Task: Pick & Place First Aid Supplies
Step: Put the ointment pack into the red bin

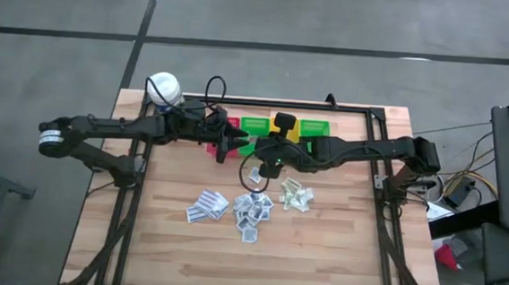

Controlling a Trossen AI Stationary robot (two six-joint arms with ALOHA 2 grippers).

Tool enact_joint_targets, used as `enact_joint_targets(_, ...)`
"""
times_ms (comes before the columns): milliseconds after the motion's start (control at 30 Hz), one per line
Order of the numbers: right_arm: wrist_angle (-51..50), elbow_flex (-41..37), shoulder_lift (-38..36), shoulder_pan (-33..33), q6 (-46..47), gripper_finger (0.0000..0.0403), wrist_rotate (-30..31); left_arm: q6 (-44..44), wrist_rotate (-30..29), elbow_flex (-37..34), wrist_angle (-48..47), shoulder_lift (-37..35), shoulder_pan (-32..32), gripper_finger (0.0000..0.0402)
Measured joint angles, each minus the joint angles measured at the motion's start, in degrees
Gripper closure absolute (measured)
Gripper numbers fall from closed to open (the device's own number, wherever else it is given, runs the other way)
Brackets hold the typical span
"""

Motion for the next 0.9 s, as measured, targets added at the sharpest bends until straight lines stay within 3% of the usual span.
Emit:
enact_joint_targets(500,0.8,0.0,0.0,0.0,0.2,0.0395,-0.2,-2.1,-1.7,0.0,2.5,2.8,0.0,0.0251)
enact_joint_targets(600,0.9,0.0,0.0,0.0,0.2,0.0395,-0.5,-3.0,-2.9,0.0,2.5,2.8,0.0,0.0285)
enact_joint_targets(767,1.8,0.0,0.0,0.0,0.2,0.0395,-3.3,-3.1,-3.1,0.1,4.1,2.8,0.0,0.0383)
enact_joint_targets(900,1.7,0.0,0.0,0.0,0.2,0.0395,-3.4,-3.3,-2.8,0.1,4.3,2.8,0.0,0.0399)
